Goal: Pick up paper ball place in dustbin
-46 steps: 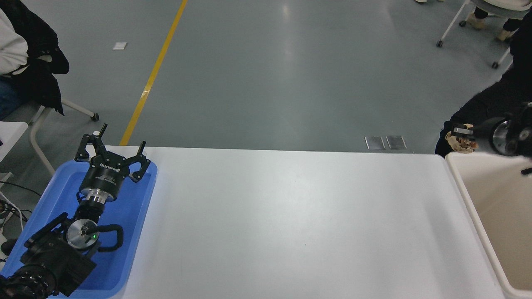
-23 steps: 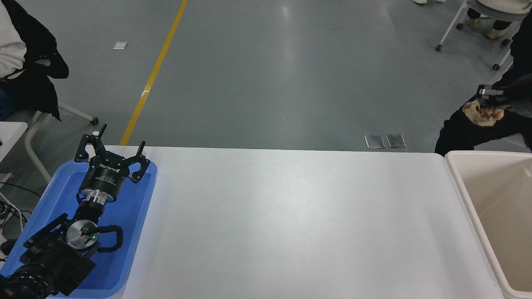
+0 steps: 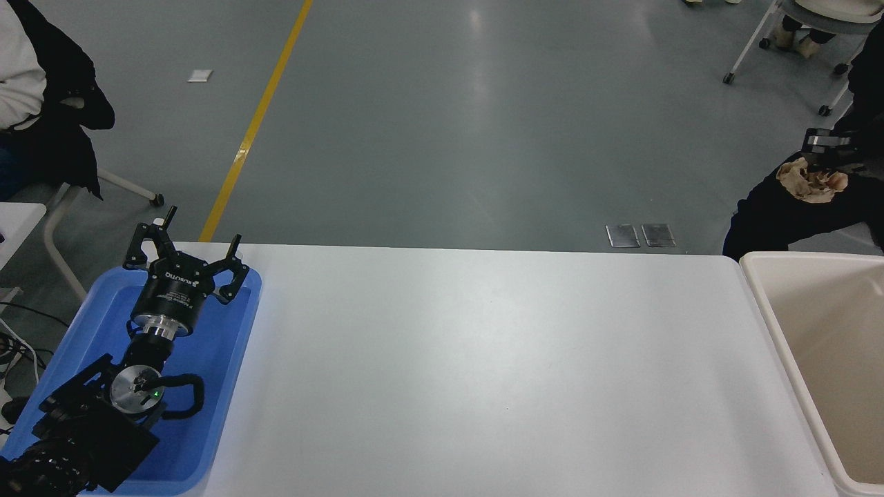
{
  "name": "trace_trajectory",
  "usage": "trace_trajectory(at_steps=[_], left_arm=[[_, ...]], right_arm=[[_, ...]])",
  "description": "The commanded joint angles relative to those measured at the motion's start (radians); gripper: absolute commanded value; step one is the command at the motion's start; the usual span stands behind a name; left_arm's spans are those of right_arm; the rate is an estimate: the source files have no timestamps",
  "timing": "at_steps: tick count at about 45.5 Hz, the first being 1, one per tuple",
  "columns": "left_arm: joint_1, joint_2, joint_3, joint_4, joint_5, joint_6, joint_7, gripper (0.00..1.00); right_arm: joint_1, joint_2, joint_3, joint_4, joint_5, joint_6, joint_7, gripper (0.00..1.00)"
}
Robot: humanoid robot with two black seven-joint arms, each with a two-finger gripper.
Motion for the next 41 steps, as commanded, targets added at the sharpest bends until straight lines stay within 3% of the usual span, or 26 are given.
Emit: trace_trajectory(at_steps=[1,11,23,33,41], left_arm=[[0.000,0.000,0.000,0.001,0.000,0.000,0.001,1.00],[0.000,0.000,0.000,-0.001,0.000,0.000,-0.001,1.00],[0.000,0.000,0.000,0.001,0.000,0.000,0.001,1.00],[0.000,0.000,0.000,0.001,0.000,0.000,-0.001,1.00],[0.000,0.000,0.000,0.001,0.000,0.000,-0.001,1.00]], right_arm=[[-0.157,-0.002,-0.001,-0.115,0.015,-0.096,-0.002,0.00],[-0.401,-0.003,0.025,-0.342,0.035,-0.194,-0.002,0.00],[-0.750,0.012,0.090,-0.602,0.190,-0.343,-0.002,0.00],[-0.974,0.082,0.231,-0.706,0.213,-0.482,-0.002,0.00],[-1.129,0.161,0.349,-0.846,0.213,-0.499,0.000,0.00]])
